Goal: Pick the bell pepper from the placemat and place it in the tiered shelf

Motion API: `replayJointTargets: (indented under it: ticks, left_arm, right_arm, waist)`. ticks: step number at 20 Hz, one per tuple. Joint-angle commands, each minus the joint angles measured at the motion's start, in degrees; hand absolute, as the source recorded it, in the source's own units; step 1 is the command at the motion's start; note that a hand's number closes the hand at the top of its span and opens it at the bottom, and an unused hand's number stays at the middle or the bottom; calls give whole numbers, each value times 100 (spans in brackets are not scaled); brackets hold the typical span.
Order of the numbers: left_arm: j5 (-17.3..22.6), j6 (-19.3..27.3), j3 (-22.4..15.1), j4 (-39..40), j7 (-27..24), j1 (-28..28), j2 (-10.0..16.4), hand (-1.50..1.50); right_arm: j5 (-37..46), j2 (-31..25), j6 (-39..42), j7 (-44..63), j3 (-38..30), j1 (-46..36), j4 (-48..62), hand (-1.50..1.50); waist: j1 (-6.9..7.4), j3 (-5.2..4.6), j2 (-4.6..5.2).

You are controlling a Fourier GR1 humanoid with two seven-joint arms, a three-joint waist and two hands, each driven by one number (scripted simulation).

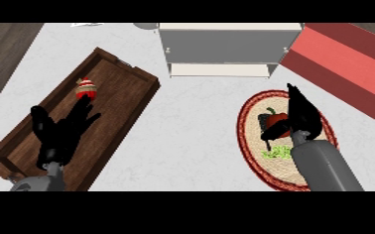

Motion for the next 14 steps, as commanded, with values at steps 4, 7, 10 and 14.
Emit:
replayJointTargets:
  ticks: [4,7,10,14]
  left_arm:
    - [-140,29,-109,210,69,-41,-140,0]
    - [-101,60,48,-75,436,-41,-63,0]
    - [-310,5,-142,19,64,227,-271,0]
    - [-233,26,17,53,298,62,-232,0]
  right_arm:
    - [111,48,980,-570,661,-160,512,150]
    - [-8,341,644,-756,275,-391,749,150]
    - [-5,250,650,-898,263,-87,197,150]
    - [281,410,39,-1232,454,357,-226,150]
  waist:
    - [25,-40,50]
    - [14,-38,41]
    - [-9,-40,34]
    - [-31,-40,32]
